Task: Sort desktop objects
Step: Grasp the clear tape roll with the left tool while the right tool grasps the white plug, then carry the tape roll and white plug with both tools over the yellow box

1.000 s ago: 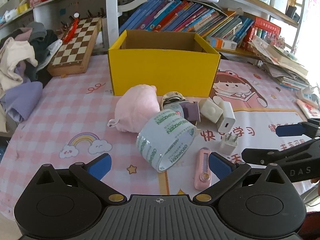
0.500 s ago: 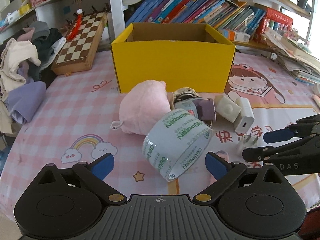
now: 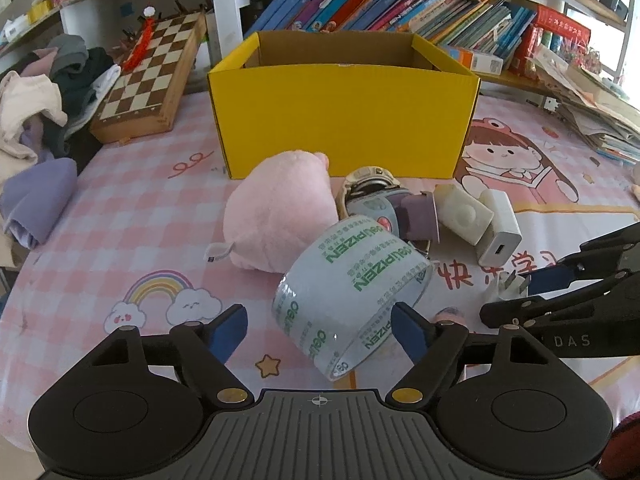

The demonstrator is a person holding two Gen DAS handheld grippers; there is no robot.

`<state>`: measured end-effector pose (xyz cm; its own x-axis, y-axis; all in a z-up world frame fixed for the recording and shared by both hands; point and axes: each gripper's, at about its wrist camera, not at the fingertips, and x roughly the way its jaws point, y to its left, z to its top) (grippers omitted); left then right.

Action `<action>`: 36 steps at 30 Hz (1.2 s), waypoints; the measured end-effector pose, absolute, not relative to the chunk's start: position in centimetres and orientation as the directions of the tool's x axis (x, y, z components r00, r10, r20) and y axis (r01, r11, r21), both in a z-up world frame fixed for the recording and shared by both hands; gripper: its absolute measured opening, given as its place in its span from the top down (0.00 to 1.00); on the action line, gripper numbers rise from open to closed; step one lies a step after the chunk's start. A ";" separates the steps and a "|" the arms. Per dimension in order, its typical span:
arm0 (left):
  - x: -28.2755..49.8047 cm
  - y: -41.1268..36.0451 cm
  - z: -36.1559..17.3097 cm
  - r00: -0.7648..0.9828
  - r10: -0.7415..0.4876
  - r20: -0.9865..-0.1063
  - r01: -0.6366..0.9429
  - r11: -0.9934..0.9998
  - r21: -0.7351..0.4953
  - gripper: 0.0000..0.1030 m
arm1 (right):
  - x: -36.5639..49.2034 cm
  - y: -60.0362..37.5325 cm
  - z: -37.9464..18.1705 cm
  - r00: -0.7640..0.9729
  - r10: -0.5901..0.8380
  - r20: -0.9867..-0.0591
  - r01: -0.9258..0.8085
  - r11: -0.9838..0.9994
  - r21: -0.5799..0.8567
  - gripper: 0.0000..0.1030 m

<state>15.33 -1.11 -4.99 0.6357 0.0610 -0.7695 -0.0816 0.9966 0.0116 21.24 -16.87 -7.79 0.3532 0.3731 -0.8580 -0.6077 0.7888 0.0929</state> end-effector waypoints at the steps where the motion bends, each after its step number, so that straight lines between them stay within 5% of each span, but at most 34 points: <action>1: 15.4 -1.1 -5.0 0.635 0.059 -0.770 -0.078 0.997 0.011 0.22 | 21.3 -16.9 -7.8 0.353 0.374 -0.858 -0.609 0.788 0.093 0.65; 12: 16.3 -1.3 -5.5 0.621 0.037 -0.783 -0.045 0.999 0.012 0.29 | 21.5 -17.0 -7.6 0.359 0.376 -0.854 -0.606 0.790 0.093 0.72; 20: 16.2 -0.7 -5.5 0.614 0.036 -0.788 -0.056 0.998 0.002 0.61 | 21.2 -17.4 -7.3 0.370 0.379 -0.848 -0.589 0.802 0.102 0.72; 27: 15.8 1.0 -5.2 0.632 0.027 -0.774 -0.136 0.988 -0.077 0.69 | 20.6 -17.6 -6.7 0.387 0.380 -0.840 -0.579 0.809 0.100 0.72; 30: 15.5 1.8 -5.2 0.631 0.021 -0.775 -0.169 0.979 -0.111 0.92 | 20.3 -17.7 -6.4 0.396 0.381 -0.835 -0.576 0.812 0.097 0.72; 36: 15.0 2.7 -5.2 0.636 -0.004 -0.772 -0.192 0.968 -0.163 0.96 | 19.7 -17.9 -6.1 0.409 0.377 -0.831 -0.565 0.820 0.093 0.72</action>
